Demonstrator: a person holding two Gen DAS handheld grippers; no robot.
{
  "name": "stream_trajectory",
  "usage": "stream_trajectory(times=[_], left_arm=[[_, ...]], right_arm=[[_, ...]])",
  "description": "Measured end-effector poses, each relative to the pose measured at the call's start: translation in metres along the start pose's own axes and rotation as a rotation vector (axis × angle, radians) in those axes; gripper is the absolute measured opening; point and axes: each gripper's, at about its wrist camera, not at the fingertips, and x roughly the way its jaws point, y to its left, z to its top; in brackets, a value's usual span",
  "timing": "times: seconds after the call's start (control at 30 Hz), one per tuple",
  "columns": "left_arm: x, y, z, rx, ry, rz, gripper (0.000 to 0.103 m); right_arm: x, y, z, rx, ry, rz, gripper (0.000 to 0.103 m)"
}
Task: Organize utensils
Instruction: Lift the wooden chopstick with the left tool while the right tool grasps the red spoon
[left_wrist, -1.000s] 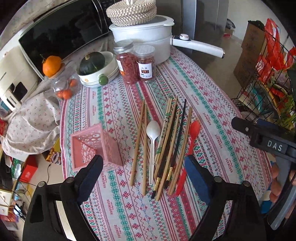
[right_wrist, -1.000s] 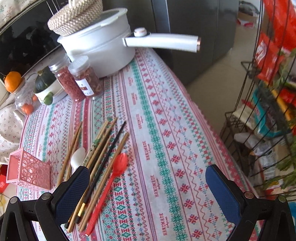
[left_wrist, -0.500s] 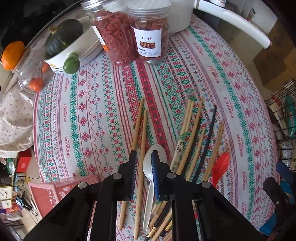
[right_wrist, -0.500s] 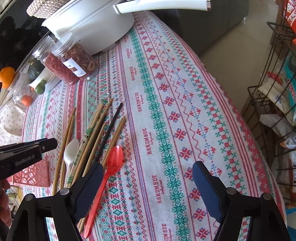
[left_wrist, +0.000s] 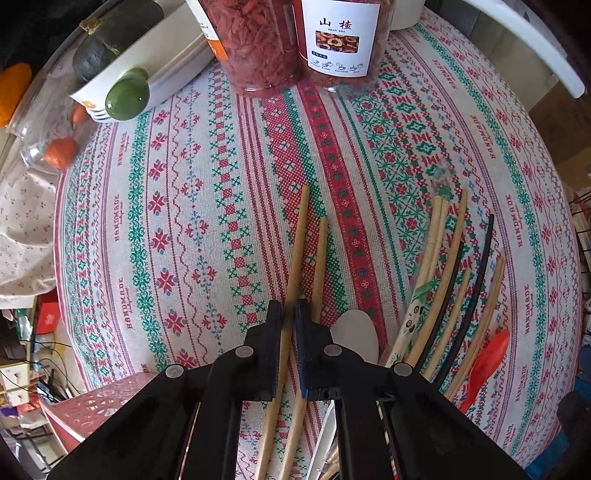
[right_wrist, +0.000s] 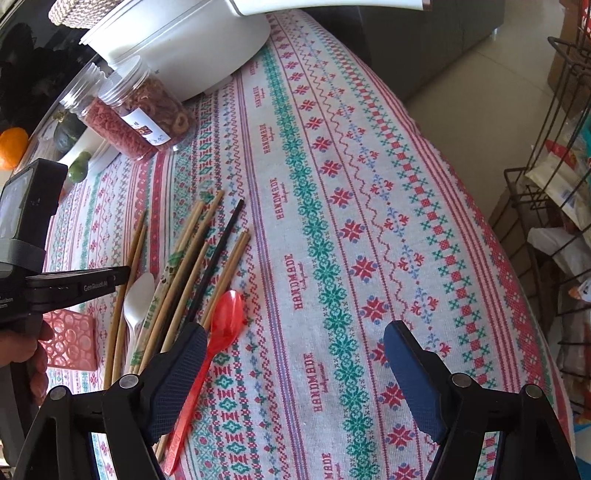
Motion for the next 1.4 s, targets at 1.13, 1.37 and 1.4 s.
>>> stream_trajectory(times=[1.13,1.37,1.4], left_arm=[[-0.164,0.074,-0.221,-0.004,-0.607,-0.33,0.006],[-0.188,0.092,-0.239,-0.018,-0.704,-0.328,0.006],[-0.194,0.095,-0.244,-0.02,-0.729,-0.325,0.006]], right_arm=[[0.077,0.045,0.004,-0.087,0.014,0.068,0.007],[0.048,0.051,0.001,-0.127,-0.05,0.067,0.002],[0.037,0.054,0.0,-0.133,-0.074,0.073,0.002]])
